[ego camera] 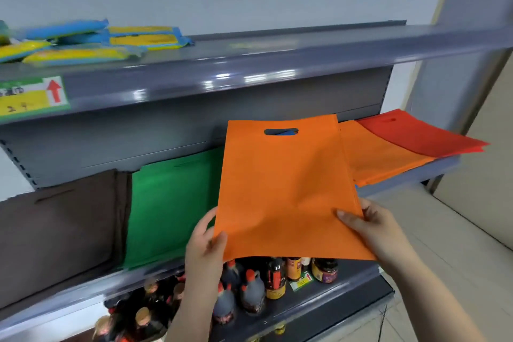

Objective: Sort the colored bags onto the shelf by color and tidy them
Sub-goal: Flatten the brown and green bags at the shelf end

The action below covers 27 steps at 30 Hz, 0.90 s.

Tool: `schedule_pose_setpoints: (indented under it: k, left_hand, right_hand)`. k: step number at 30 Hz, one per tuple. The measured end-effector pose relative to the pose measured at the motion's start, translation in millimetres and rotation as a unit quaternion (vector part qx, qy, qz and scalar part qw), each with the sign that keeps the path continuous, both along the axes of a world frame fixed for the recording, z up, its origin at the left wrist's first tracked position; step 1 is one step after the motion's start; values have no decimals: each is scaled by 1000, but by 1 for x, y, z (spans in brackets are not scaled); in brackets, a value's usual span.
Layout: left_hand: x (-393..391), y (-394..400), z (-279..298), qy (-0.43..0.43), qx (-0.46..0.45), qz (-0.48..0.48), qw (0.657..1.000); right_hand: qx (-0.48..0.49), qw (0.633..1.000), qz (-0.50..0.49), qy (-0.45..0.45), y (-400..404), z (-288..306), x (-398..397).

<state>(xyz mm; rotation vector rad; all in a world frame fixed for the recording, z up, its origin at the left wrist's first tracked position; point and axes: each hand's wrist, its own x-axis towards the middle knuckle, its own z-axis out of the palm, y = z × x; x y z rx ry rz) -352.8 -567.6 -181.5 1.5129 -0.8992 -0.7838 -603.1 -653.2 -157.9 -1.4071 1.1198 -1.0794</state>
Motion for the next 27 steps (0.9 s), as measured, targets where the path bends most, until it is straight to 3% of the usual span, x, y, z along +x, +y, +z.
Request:
schedule_pose_setpoints:
  k: [7,16,27]
  left_hand:
    - [-76,-45,-2,18,-21,29,999]
    - [-127,-133,3,-13,-53,-27,998]
    - [-163,-239,13,-44,-35,-93,994]
  right_hand:
    - [25,1000,16,-3,-19,3,-79]
    - [-20,992,-104,65,-111,-11,-129]
    - [-59,979,-197,3,-212,-12,-174]
